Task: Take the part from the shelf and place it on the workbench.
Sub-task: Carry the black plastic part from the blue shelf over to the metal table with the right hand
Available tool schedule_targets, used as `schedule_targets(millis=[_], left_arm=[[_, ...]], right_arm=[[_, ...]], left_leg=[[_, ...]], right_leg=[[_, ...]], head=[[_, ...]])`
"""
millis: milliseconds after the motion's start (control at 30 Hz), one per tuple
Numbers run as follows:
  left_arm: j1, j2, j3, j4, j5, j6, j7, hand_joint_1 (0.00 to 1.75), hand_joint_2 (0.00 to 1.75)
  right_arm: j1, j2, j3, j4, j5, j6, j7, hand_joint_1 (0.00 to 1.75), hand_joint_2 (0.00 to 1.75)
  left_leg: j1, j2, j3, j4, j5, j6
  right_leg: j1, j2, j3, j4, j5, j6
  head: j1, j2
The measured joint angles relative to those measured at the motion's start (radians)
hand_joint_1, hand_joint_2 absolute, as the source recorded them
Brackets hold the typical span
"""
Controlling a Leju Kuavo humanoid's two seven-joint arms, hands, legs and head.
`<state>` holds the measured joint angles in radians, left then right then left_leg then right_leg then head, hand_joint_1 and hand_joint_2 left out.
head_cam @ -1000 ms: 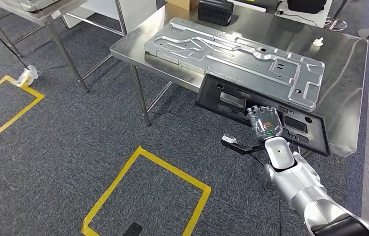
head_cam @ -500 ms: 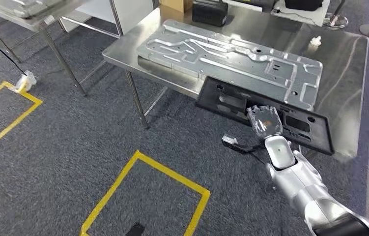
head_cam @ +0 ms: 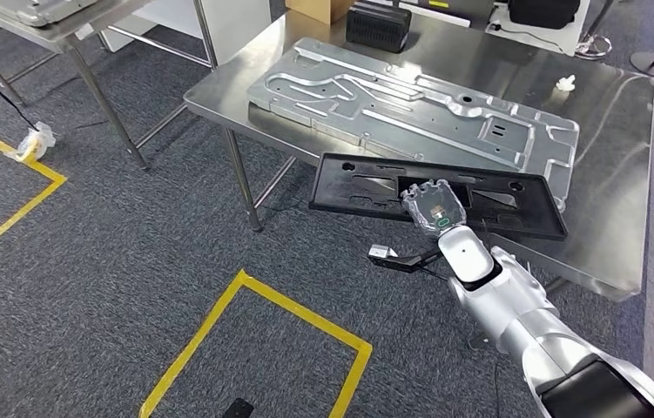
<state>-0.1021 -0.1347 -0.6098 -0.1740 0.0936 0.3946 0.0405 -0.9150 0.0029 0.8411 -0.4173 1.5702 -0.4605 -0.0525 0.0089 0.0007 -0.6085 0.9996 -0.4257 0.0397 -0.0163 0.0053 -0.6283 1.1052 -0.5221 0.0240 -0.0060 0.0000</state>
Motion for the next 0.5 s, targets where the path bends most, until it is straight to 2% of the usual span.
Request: schedule_targets(millis=[67, 100, 133, 167, 233, 267, 300, 333, 433, 500], left_arm=[[0.000, 0.000, 0.000, 0.000, 0.000, 0.000, -0.001, 0.00, 1.75], [0.001, 0.000, 0.001, 0.000, 0.000, 0.000, -0.001, 0.00, 1.75], [0.002, 0.000, 0.001, 0.000, 0.000, 0.000, -0.001, 0.00, 1.75], [0.004, 0.000, 0.002, 0.000, 0.000, 0.000, -0.001, 0.00, 1.75], [0.007, 0.000, 0.004, 0.000, 0.000, -0.001, -0.002, 0.00, 1.75], [0.007, 0.000, 0.005, 0.000, 0.000, -0.002, -0.002, 0.00, 1.75], [0.007, 0.000, 0.006, 0.000, 0.001, -0.002, -0.003, 0.00, 1.75], [0.008, 0.000, 0.007, 0.000, 0.001, -0.002, -0.003, 0.00, 1.75], [0.010, 0.000, 0.009, 0.000, 0.001, -0.002, -0.004, 0.00, 1.75], [0.010, 0.000, 0.009, 0.000, 0.001, -0.001, -0.004, 0.00, 1.75]], right_arm=[[-0.005, 0.001, 0.019, 0.002, 0.000, 0.006, -0.001, 1.75, 1.75], [-0.004, 0.001, 0.028, 0.003, 0.000, 0.009, -0.002, 1.75, 1.75], [-0.003, 0.001, 0.036, 0.005, 0.000, 0.010, -0.002, 1.75, 1.75], [-0.002, 0.001, 0.043, 0.007, 0.000, 0.012, -0.002, 1.75, 1.75], [-0.004, 0.001, 0.054, 0.009, 0.000, 0.012, -0.001, 1.75, 1.75], [-0.006, 0.002, 0.059, 0.009, 0.000, 0.012, -0.001, 1.75, 1.75], [-0.008, 0.002, 0.064, 0.009, 0.000, 0.013, 0.000, 1.75, 1.75], [-0.009, 0.002, 0.068, 0.010, 0.000, 0.013, 0.000, 1.75, 1.75], [-0.012, 0.002, 0.075, 0.011, -0.002, 0.012, 0.008, 1.75, 1.75], [-0.017, 0.001, 0.076, 0.011, -0.007, 0.009, 0.018, 1.75, 1.75]], left_leg=[[-0.002, 0.000, 0.007, -0.002, -0.006, 0.007], [-0.002, -0.001, 0.011, -0.001, -0.010, 0.009], [-0.003, -0.002, 0.015, 0.001, -0.015, 0.010], [-0.002, -0.004, 0.020, 0.004, -0.022, 0.009], [-0.002, -0.007, 0.031, 0.013, -0.038, 0.003], [-0.003, -0.007, 0.033, 0.020, -0.047, -0.002], [-0.005, -0.008, 0.032, 0.025, -0.053, -0.007], [-0.006, -0.007, 0.029, 0.027, -0.057, -0.013], [-0.007, -0.004, 0.026, 0.042, -0.067, -0.028], [-0.005, -0.001, -0.006, 0.113, -0.096, -0.039]], right_leg=[[0.000, 0.000, -0.071, 0.126, -0.044, 0.002], [0.000, -0.001, -0.103, 0.174, -0.051, 0.004], [-0.001, -0.001, -0.122, 0.193, -0.040, 0.005], [-0.002, -0.001, -0.122, 0.172, -0.010, 0.006], [-0.005, -0.004, -0.082, 0.058, 0.070, 0.005], [-0.003, -0.006, -0.059, 0.002, 0.096, 0.003], [-0.001, -0.006, -0.044, -0.032, 0.104, -0.001], [0.001, -0.006, -0.038, -0.046, 0.099, -0.005], [0.000, -0.001, -0.029, -0.061, 0.089, -0.021], [-0.005, 0.000, -0.012, -0.069, 0.084, -0.033]], head=[[0.001, 0.000], [0.001, 0.000], [0.001, 0.000], [0.001, 0.000], [0.001, 0.000], [0.002, 0.000], [0.001, 0.000], [0.001, 0.000], [0.000, 0.000], [-0.002, 0.000]])
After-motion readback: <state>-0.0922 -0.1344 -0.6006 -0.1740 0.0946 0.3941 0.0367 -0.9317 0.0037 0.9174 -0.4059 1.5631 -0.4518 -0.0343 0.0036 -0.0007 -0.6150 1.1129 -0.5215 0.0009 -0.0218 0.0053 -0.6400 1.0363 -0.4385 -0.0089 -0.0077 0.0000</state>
